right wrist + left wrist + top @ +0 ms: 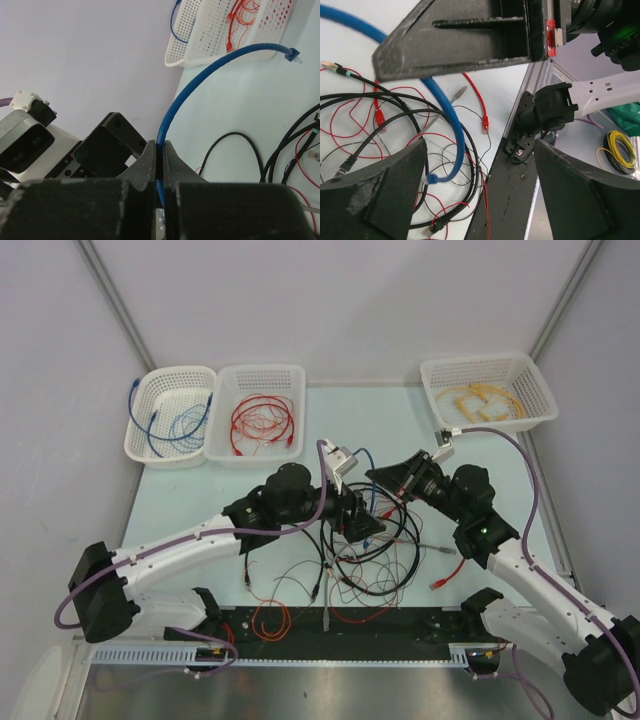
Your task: Untangle the cables
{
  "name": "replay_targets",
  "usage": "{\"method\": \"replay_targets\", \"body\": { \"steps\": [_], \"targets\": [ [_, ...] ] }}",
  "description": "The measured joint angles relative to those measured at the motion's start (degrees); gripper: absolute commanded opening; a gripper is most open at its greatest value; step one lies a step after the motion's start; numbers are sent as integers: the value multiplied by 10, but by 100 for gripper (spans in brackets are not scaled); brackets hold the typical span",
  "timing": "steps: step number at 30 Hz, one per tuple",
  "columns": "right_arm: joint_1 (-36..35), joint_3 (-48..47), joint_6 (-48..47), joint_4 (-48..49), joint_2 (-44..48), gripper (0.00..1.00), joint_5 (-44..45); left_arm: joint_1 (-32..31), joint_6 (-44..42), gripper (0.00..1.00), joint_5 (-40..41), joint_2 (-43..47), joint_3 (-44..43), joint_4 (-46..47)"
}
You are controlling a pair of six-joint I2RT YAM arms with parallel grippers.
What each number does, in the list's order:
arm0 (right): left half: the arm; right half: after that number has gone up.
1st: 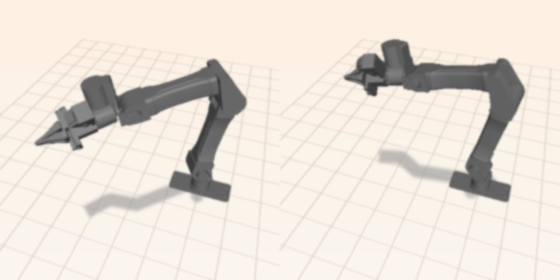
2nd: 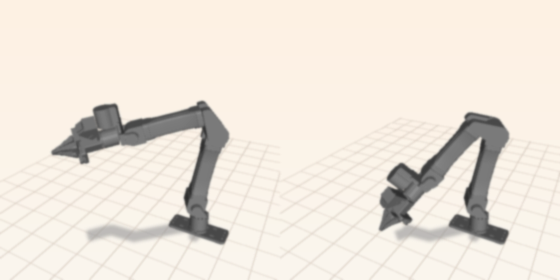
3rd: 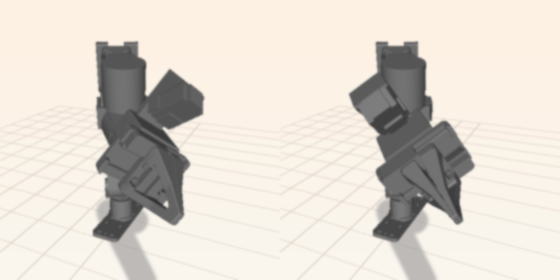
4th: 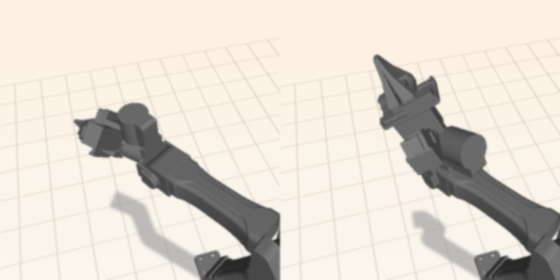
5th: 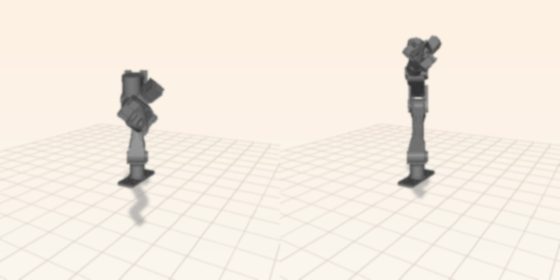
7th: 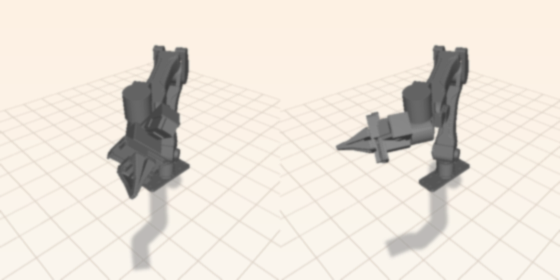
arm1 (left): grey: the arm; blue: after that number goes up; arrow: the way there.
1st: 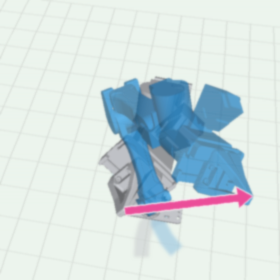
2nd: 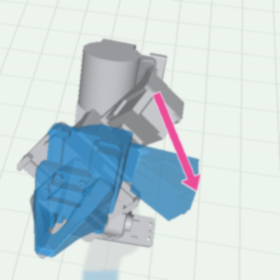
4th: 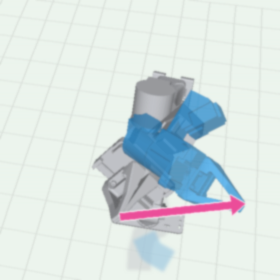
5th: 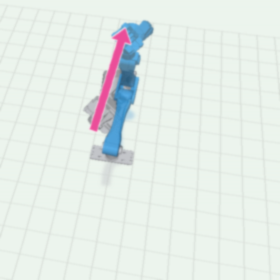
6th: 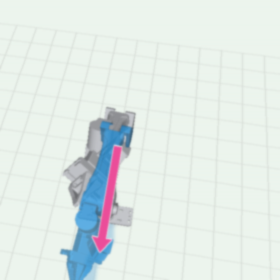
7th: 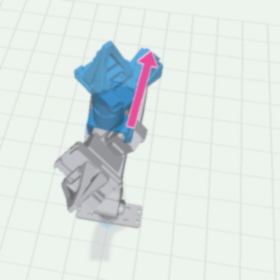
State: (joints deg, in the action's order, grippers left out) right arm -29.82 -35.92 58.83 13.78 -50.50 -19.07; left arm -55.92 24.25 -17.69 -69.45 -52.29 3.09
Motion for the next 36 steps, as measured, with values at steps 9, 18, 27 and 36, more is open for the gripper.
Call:
{"method": "replay_targets", "body": {
  "steps": [9,18,27,36],
  "targets": [
    [-24,-4,-4,4,-8,28,-13,2,17,0,1,-26,0,31],
    [-23,-34,-61,-74,30,100,26,14,1,0,93,31,1,-51],
    [-3,-47,-128,-159,76,98,69,310,-19,0,246,130,-28,-219],
    [31,-47,-156,-203,57,96,63,513,-49,0,333,-97,-245,-304]
  ]
}}
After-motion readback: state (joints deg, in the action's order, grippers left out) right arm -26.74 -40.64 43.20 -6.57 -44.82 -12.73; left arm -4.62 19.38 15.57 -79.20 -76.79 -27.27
